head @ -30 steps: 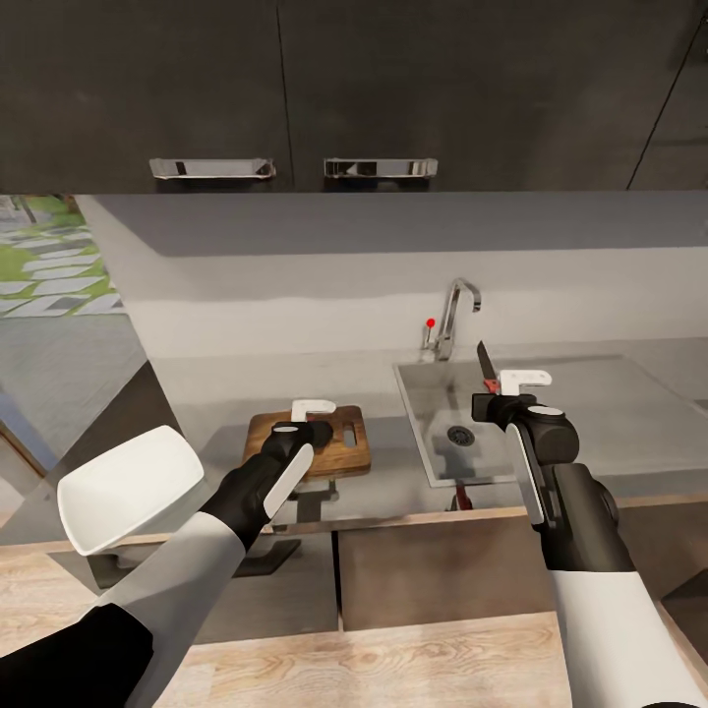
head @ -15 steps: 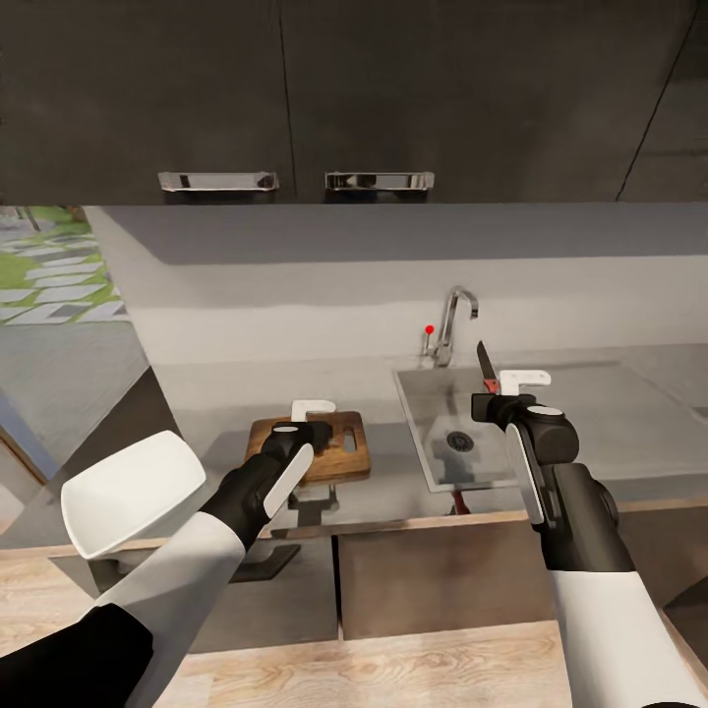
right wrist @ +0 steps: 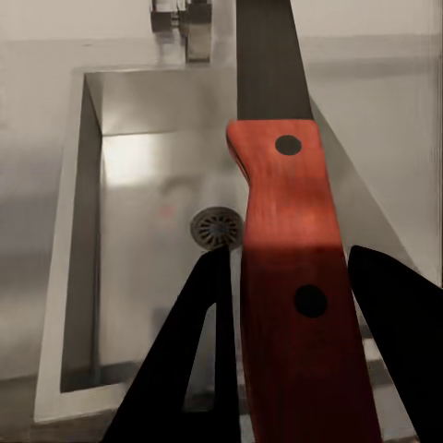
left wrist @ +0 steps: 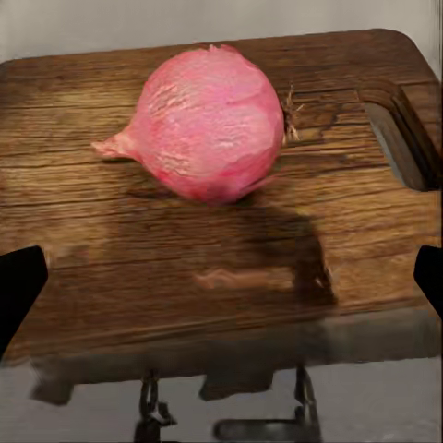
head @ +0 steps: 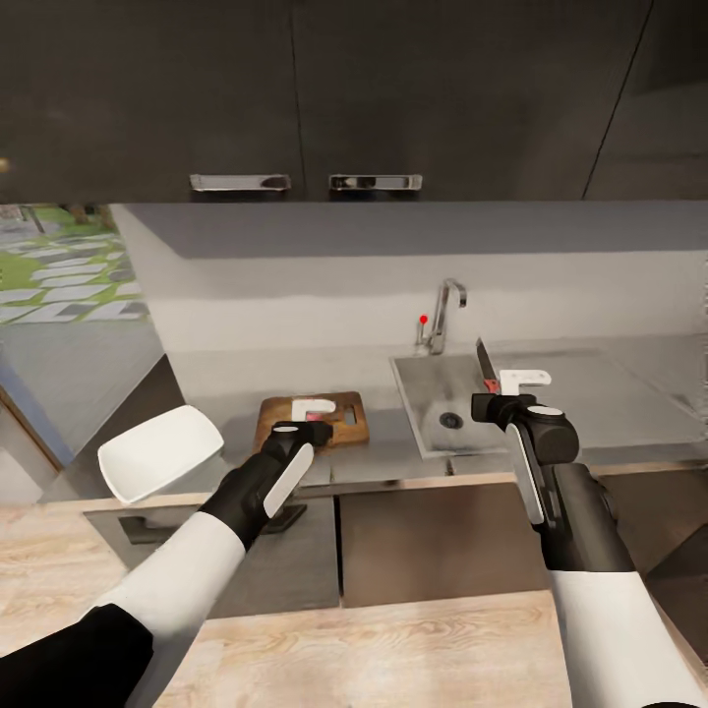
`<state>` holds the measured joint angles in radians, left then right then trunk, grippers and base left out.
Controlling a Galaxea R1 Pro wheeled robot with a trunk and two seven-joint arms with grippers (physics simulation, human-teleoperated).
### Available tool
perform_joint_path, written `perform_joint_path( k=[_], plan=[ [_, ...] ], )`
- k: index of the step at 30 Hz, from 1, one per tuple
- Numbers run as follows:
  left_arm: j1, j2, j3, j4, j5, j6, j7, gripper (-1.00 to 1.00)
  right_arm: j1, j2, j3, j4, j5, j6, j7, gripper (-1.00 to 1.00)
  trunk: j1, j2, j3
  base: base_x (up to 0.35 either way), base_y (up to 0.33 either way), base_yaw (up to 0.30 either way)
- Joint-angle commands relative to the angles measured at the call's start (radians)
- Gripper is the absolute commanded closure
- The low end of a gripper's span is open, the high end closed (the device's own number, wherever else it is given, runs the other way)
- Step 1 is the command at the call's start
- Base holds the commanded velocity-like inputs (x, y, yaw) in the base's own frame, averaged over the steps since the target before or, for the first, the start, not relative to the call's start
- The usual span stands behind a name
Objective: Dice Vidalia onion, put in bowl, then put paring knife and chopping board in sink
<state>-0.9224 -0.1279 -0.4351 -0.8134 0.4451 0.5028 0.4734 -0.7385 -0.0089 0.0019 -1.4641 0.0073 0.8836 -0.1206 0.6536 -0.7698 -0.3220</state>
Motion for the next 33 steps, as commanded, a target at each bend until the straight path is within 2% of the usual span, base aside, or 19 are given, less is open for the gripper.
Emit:
perform_joint_path(
  k=[1,8,10,11,14,17,20,21,23,24,25,27,29,31,32,33],
  plan=[
    [-0.001,0.001,-0.004,-0.001,0.011,0.002,0.010,-1.00,-0.001,0.000,0.001,-0.001,0.000,0.005,-0.002,1.00,0.000,-0.001,-0.001,-0.344,0.000,0.000],
    [-0.001,0.001,-0.004,-0.008,0.009,0.002,0.010,-1.00,-0.001,0.000,0.001,-0.001,0.000,0.005,-0.002,1.00,0.000,-0.001,-0.001,-0.321,0.000,0.000],
    [-0.001,0.001,-0.004,-0.047,0.010,0.002,0.010,-1.00,-0.001,0.000,0.000,-0.001,0.000,0.005,-0.002,1.00,0.000,-0.001,-0.001,-0.105,0.000,0.000],
    [0.002,0.002,-0.004,-0.092,0.010,0.002,0.010,-1.00,-0.001,0.000,0.000,-0.001,0.000,0.005,-0.002,1.00,0.000,-0.001,-0.001,-0.042,0.000,0.000],
    [0.078,0.016,-0.004,-0.277,0.009,0.018,0.010,-1.00,-0.001,0.000,0.000,-0.001,-0.001,0.005,-0.002,1.00,0.000,-0.001,-0.001,-0.015,0.000,0.000],
    [0.187,0.039,-0.006,-0.477,0.008,0.046,0.009,-1.00,-0.001,0.000,0.001,-0.001,-0.001,0.005,-0.002,1.00,0.000,-0.001,-0.001,-0.004,0.000,0.000],
    [0.267,0.050,-0.008,-0.581,0.006,0.055,0.008,-1.00,-0.001,0.000,0.001,-0.001,-0.001,0.005,-0.002,1.00,0.000,-0.001,-0.001,0.000,0.000,0.000],
    [0.322,0.054,-0.009,-0.617,0.006,0.056,0.005,-1.00,-0.001,0.000,0.001,-0.001,-0.001,0.005,-0.002,1.00,0.000,-0.001,-0.001,0.000,0.000,0.000],
    [0.365,0.058,-0.010,-0.635,0.005,0.055,0.004,-1.00,-0.001,0.000,0.001,-0.001,-0.001,0.005,-0.002,1.00,0.000,-0.001,-0.001,0.000,0.000,0.000],
    [0.415,0.074,-0.018,-0.654,0.004,0.052,0.001,-1.00,-0.001,0.000,0.001,0.000,-0.001,0.005,-0.002,1.00,0.000,-0.001,-0.001,0.000,0.000,0.000],
    [0.442,0.086,-0.043,-0.667,0.003,0.051,0.000,-1.00,-0.001,0.000,0.001,0.000,-0.001,0.005,-0.002,1.00,0.000,-0.001,-0.001,0.000,0.000,0.000],
    [0.462,0.107,-0.091,-0.680,0.003,0.049,0.001,-1.00,-0.001,0.000,0.001,0.001,-0.001,0.005,-0.002,1.00,0.000,-0.001,-0.001,0.000,0.000,0.000],
    [0.478,0.151,-0.177,-0.692,0.003,0.031,0.005,-1.00,-0.001,0.000,0.001,0.001,-0.001,0.005,-0.002,1.00,0.000,-0.001,-0.001,0.000,0.000,0.000],
    [0.483,0.176,-0.212,-0.693,0.003,0.003,0.008,-1.00,-0.001,0.000,0.001,0.001,-0.001,0.005,-0.002,1.00,0.000,-0.001,-0.001,0.000,0.000,0.000],
    [0.490,0.191,-0.224,-0.692,0.003,-0.020,0.009,-1.00,-0.001,0.000,0.001,0.002,-0.001,0.005,-0.002,1.00,0.000,-0.001,-0.001,0.000,0.000,0.000],
    [0.495,0.196,-0.227,-0.691,0.003,-0.027,0.009,-1.00,-0.001,0.000,0.001,0.002,-0.001,0.005,-0.002,1.00,0.000,-0.001,-0.001,0.000,0.000,0.000]
  ],
)
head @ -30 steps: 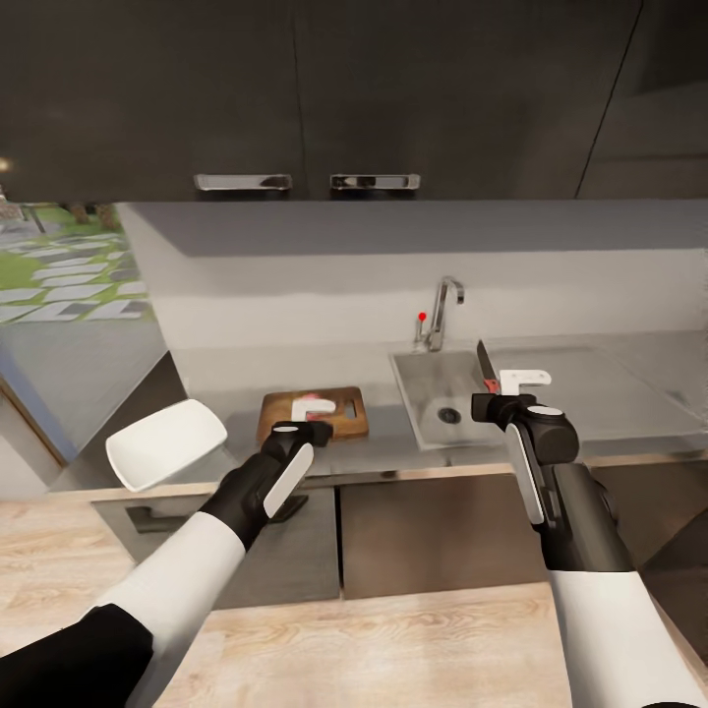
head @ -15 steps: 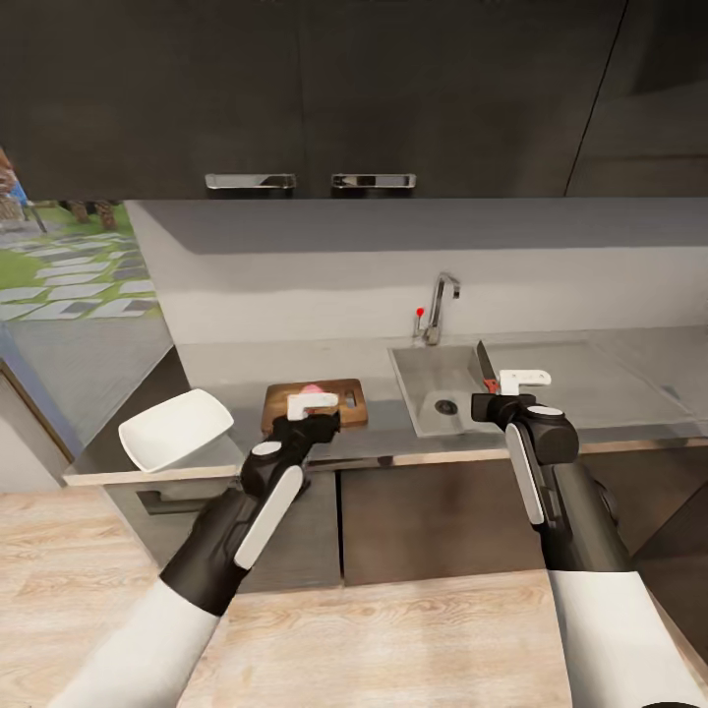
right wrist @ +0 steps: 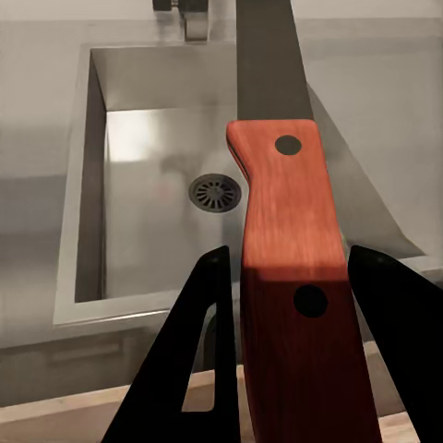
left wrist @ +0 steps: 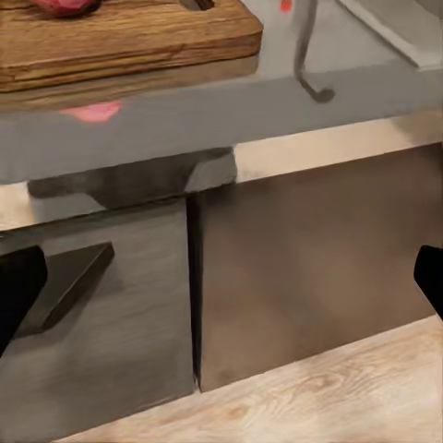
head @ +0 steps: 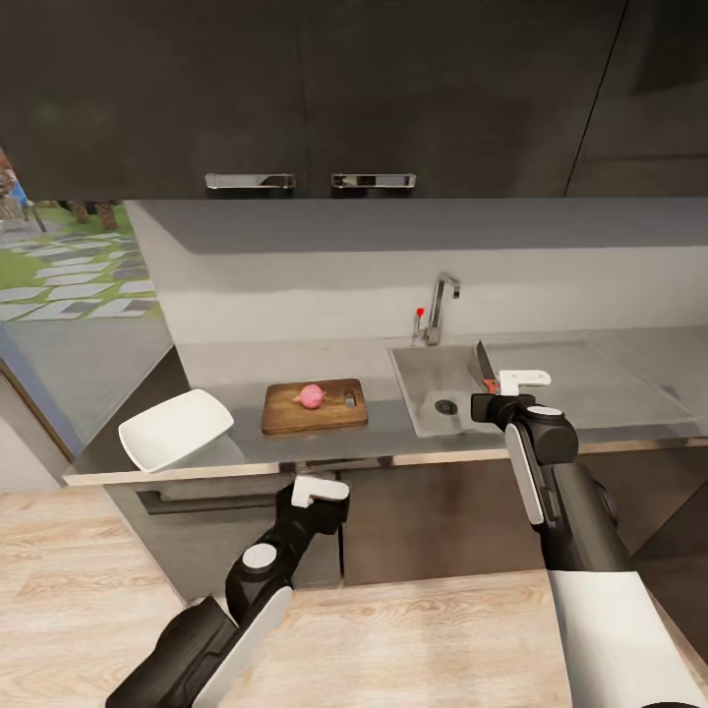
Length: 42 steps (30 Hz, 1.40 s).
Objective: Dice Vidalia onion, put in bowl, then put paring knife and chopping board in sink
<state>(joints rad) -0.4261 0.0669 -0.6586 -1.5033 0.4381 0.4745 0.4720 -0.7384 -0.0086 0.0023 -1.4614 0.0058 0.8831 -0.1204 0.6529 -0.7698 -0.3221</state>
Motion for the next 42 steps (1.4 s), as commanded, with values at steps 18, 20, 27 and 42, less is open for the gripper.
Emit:
perform_joint_path(
  k=[18,20,27,42],
  plan=[
    [0.276,0.160,-0.012,0.010,0.000,-0.336,0.011,-1.00,-0.001,0.004,0.002,0.000,-0.003,-0.001,-0.001,1.00,0.000,-0.001,-0.001,0.000,0.000,0.000],
    [0.319,0.204,-0.012,0.025,-0.001,-0.416,0.012,-1.00,-0.001,0.005,0.002,0.001,-0.003,-0.001,-0.001,1.00,0.000,-0.001,-0.001,0.000,0.000,0.089],
    [0.400,0.265,-0.011,0.043,-0.001,-0.502,0.013,-1.00,-0.001,0.007,0.003,0.004,-0.003,-0.002,-0.001,1.00,0.000,-0.001,-0.001,0.000,0.000,0.240],
    [0.451,0.271,-0.005,0.268,0.001,-0.591,0.038,-1.00,-0.001,0.007,0.002,0.010,-0.003,-0.004,0.007,1.00,0.000,-0.001,-0.001,0.000,0.000,0.283]
  ],
)
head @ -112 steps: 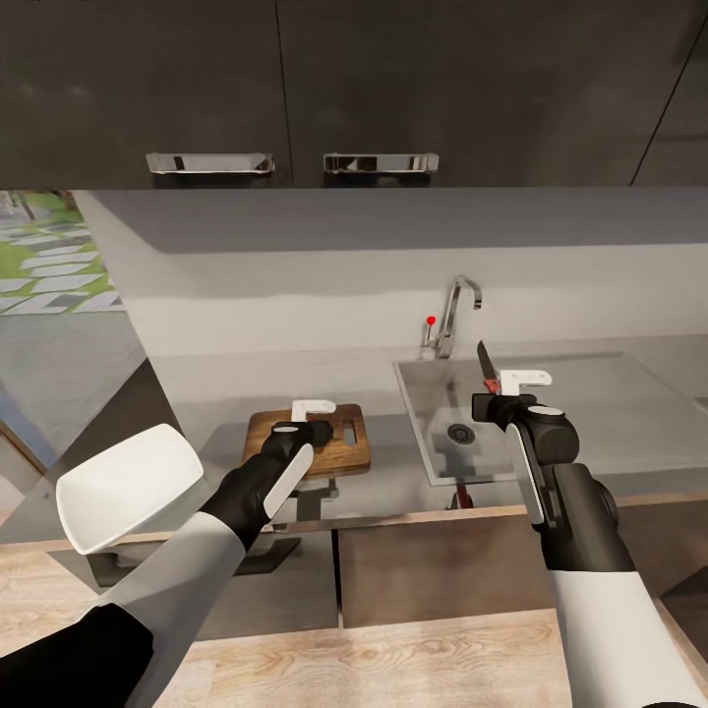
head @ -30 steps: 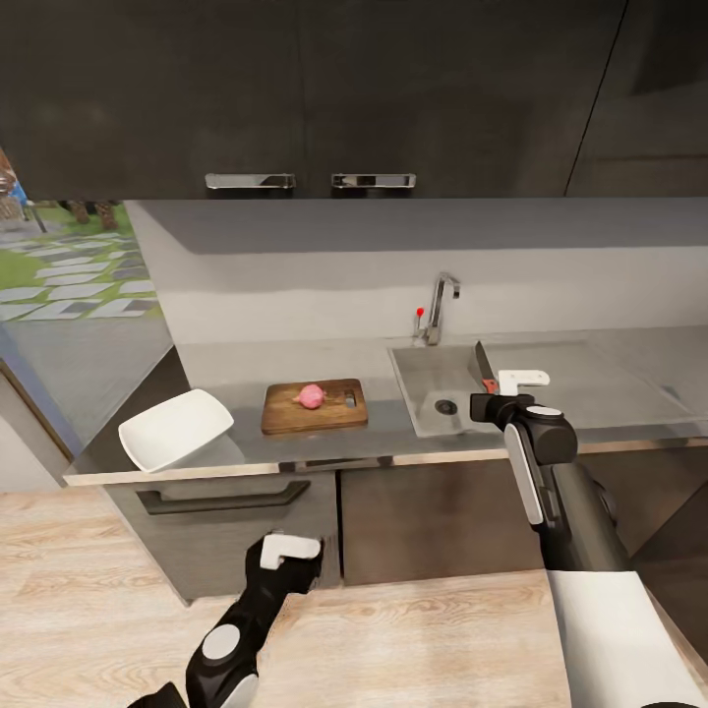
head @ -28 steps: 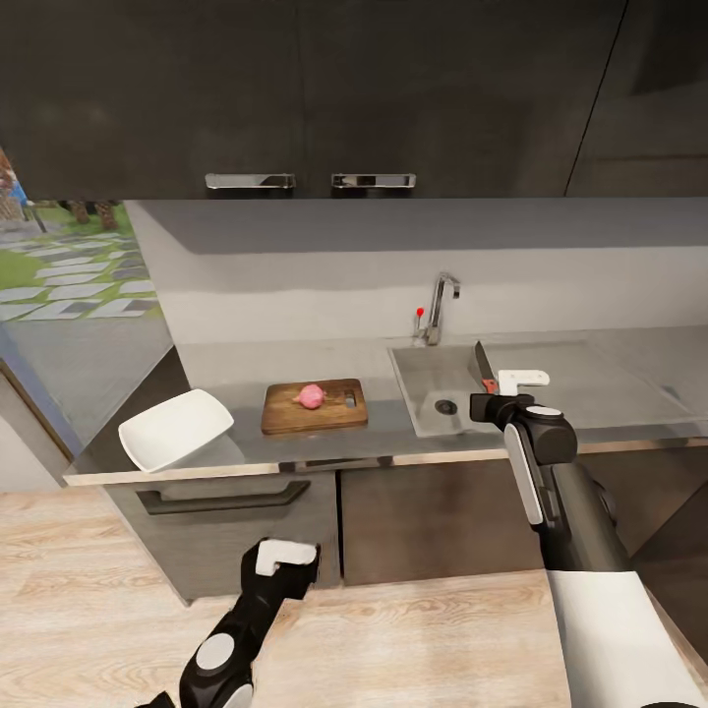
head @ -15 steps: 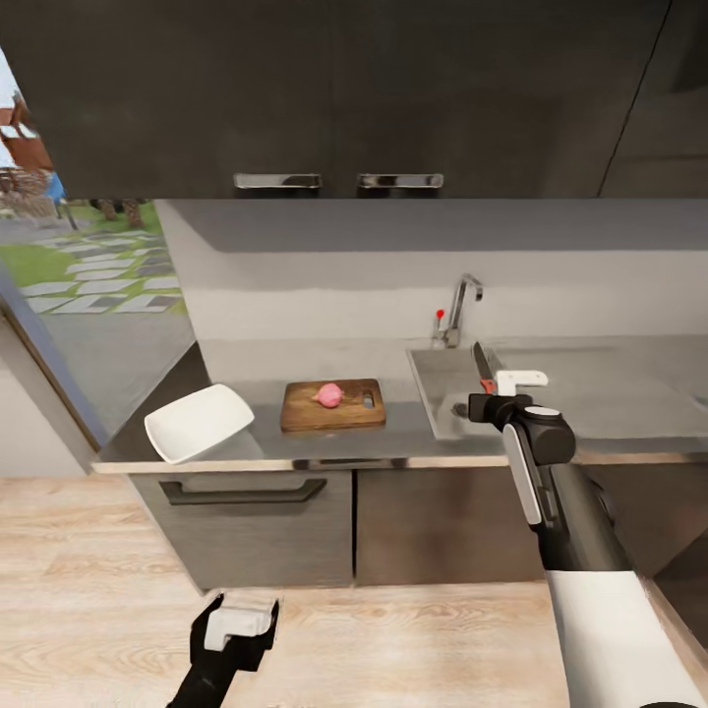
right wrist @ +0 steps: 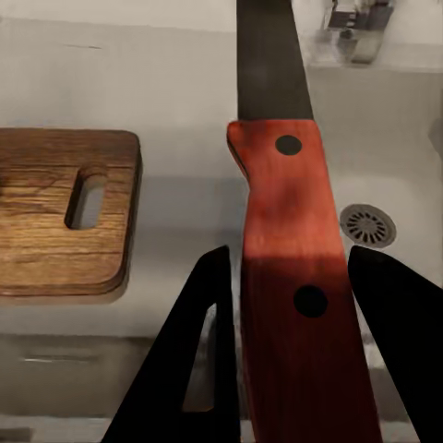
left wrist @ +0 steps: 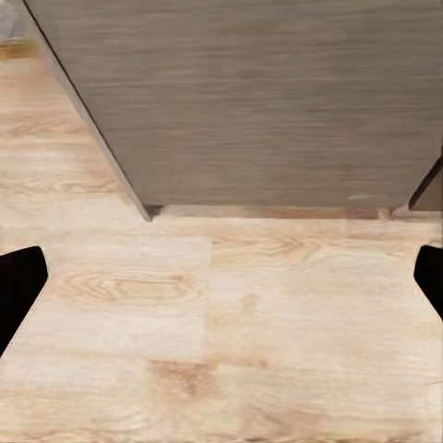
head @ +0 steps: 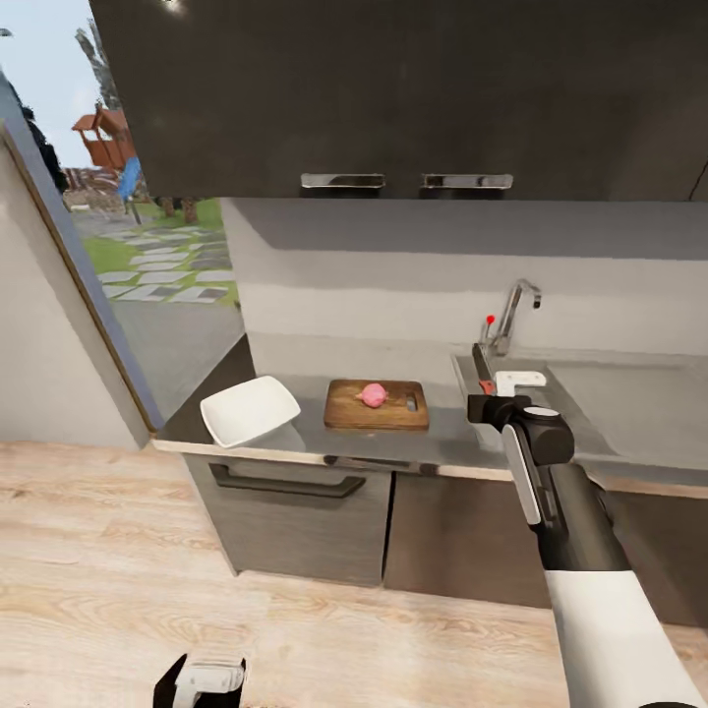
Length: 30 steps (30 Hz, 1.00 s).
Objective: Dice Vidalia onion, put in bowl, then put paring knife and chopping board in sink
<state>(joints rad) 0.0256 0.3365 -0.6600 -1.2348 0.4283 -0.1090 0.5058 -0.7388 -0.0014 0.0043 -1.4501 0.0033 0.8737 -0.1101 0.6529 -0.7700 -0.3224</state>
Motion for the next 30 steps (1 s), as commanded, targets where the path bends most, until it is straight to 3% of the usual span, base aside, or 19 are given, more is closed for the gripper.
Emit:
perform_joint_path(
  k=[1,2,3,6,10,16,30],
  plan=[
    [-0.001,0.001,-0.002,0.006,0.011,-0.009,0.004,-1.00,-0.001,0.000,0.000,-0.001,0.000,0.004,-0.003,1.00,0.000,-0.001,-0.001,0.000,0.000,0.283],
    [-0.001,0.001,0.004,0.018,0.011,-0.018,0.002,-1.00,-0.001,0.000,0.000,-0.001,0.000,0.004,-0.002,1.00,0.000,-0.001,-0.001,0.000,0.000,0.282],
    [-0.001,0.001,0.023,0.044,0.013,-0.057,-0.003,-1.00,-0.001,-0.001,0.000,-0.001,0.000,0.003,-0.002,1.00,0.000,-0.001,-0.001,0.000,0.000,0.282],
    [-0.001,0.001,0.036,0.099,0.014,-0.176,-0.035,-1.00,-0.001,-0.001,0.000,-0.001,0.000,0.002,-0.002,1.00,0.000,-0.001,-0.001,0.000,0.000,0.281],
    [-0.001,0.001,0.040,0.199,0.016,-0.324,-0.138,-1.00,-0.001,-0.002,0.000,-0.001,0.000,0.002,-0.002,1.00,0.000,-0.001,-0.001,0.000,0.000,0.265],
    [-0.001,0.001,0.040,0.259,0.017,-0.356,-0.196,-1.00,-0.001,-0.005,-0.001,-0.002,0.002,0.002,-0.001,1.00,0.000,-0.001,-0.001,0.000,0.000,0.137],
    [-0.001,-0.009,0.040,0.308,0.018,-0.357,-0.199,-1.00,-0.001,-0.010,0.001,-0.002,0.013,0.001,-0.003,1.00,0.000,-0.001,-0.001,0.000,0.000,0.004]
  ],
)
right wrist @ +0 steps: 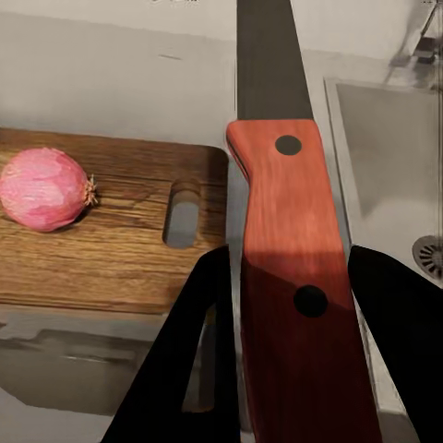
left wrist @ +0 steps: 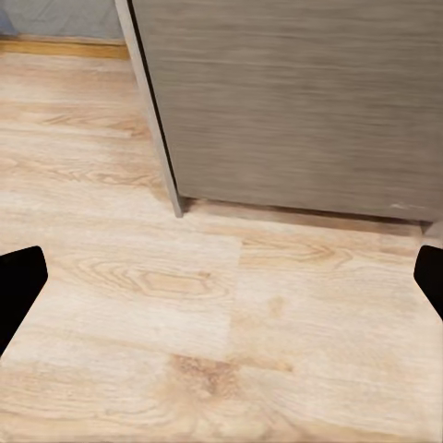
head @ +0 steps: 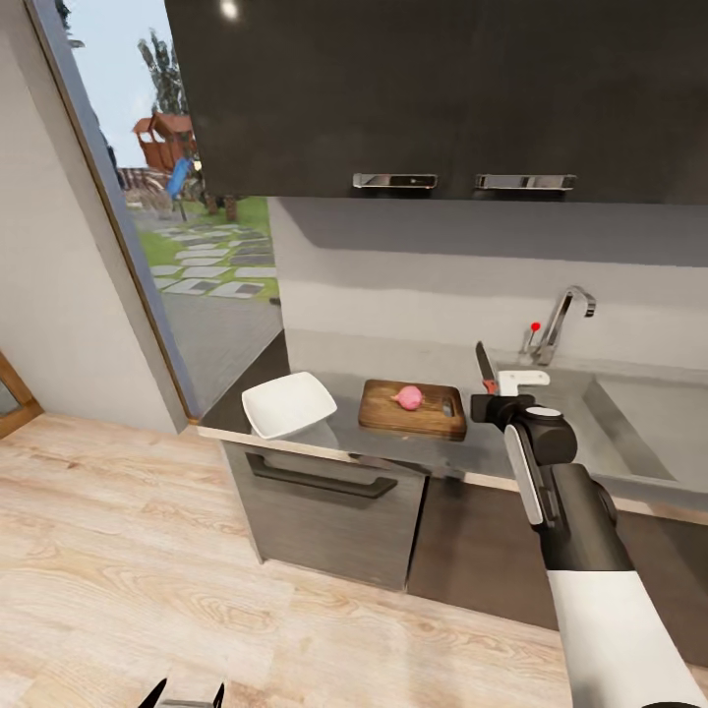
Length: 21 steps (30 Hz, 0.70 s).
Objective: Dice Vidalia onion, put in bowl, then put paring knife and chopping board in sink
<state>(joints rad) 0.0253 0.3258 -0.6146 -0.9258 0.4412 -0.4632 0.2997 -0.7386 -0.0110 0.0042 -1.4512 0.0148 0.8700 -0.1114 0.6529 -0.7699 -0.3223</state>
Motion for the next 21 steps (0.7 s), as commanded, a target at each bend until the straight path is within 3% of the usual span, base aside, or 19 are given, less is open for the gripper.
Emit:
perform_joint_path(
  k=[1,3,4,5,8,17,21],
  plan=[
    [-0.001,0.001,-0.005,-0.001,0.005,-0.003,0.007,-1.00,-0.001,0.000,0.002,-0.001,0.019,0.002,-0.003,1.00,0.000,-0.001,-0.001,0.000,0.000,0.000],
    [-0.001,-0.002,-0.005,0.000,0.005,-0.003,0.007,-1.00,0.000,0.000,0.006,-0.001,0.068,-0.016,-0.003,1.00,0.000,-0.001,-0.001,0.000,0.000,0.000],
    [-0.001,-0.009,-0.004,0.011,0.005,-0.003,0.007,-1.00,0.002,0.003,0.023,0.001,0.200,-0.086,-0.001,1.00,0.000,-0.001,-0.001,0.000,0.000,0.000],
    [-0.001,-0.011,-0.004,0.016,0.004,-0.003,0.007,-1.00,0.002,0.005,0.035,0.001,0.250,-0.115,-0.001,1.00,0.000,-0.001,-0.001,0.000,0.000,0.000],
    [-0.001,-0.031,-0.004,0.028,0.003,-0.002,0.006,-1.00,0.003,0.008,0.063,0.002,0.334,-0.165,-0.001,1.00,0.000,-0.001,-0.001,0.000,0.000,0.000],
    [-0.001,-0.042,-0.004,0.042,0.002,-0.001,0.006,-1.00,0.004,0.008,0.082,0.001,0.350,-0.169,-0.003,1.00,0.000,-0.001,-0.001,0.000,0.000,-0.009],
    [-0.001,-0.050,-0.005,0.055,-0.001,-0.001,0.006,-1.00,0.004,0.006,0.090,0.004,0.349,-0.168,-0.004,1.00,0.000,-0.001,0.002,0.000,0.000,-0.211]
  ],
)
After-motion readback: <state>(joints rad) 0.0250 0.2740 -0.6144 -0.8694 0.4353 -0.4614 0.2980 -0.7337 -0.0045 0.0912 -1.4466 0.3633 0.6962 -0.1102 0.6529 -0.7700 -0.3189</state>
